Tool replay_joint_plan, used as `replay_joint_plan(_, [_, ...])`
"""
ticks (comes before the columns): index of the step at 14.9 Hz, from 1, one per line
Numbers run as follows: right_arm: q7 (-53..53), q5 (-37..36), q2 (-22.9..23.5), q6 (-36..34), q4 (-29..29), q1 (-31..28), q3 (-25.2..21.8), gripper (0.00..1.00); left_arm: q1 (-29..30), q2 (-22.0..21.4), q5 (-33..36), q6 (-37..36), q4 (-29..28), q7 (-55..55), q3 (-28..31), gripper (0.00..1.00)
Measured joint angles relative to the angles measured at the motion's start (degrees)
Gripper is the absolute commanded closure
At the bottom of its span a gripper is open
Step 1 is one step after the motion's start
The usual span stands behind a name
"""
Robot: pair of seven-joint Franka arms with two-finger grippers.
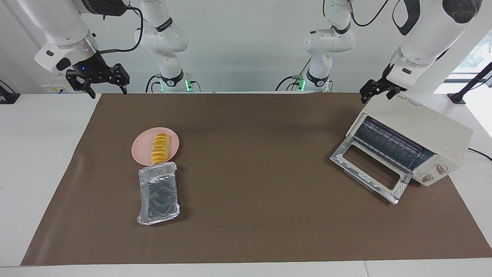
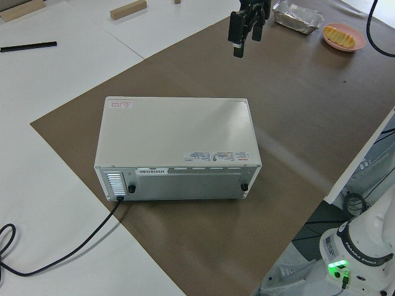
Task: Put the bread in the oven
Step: 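Lower the right gripper onto the bread slices on the pink plate and grasp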
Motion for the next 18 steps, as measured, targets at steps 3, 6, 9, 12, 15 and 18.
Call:
replay_joint_plan(3, [0.0,0.0,0.0,0.0,0.0,0.0,0.0,0.0,0.0,0.0,0.0,0.0,0.0,0.0,0.0,0.0])
replay_joint_plan(6, [0.0,0.0,0.0,-0.1,0.0,0.0,0.0,0.0,0.0,0.0,0.0,0.0,0.0,0.0,0.0,0.0])
replay_joint_plan(9, [0.0,0.0,0.0,0.1,-0.5,-0.1,0.0,0.0,0.0,0.0,0.0,0.0,0.0,0.0,0.0,0.0])
replay_joint_plan(12, [0.0,0.0,-0.4,2.5,-2.7,0.0,0.1,0.0,0.0,0.0,0.0,0.0,0.0,0.0,0.0,0.0])
replay_joint_plan(15, [0.0,0.0,-3.2,10.6,-12.1,1.2,0.7,0.0,0.0,0.0,0.0,0.0,0.0,0.0,0.0,0.0])
replay_joint_plan(18, [0.0,0.1,-5.2,19.7,-23.1,2.9,1.0,0.0,0.0,0.0,0.0,0.0,0.0,0.0,0.0,0.0])
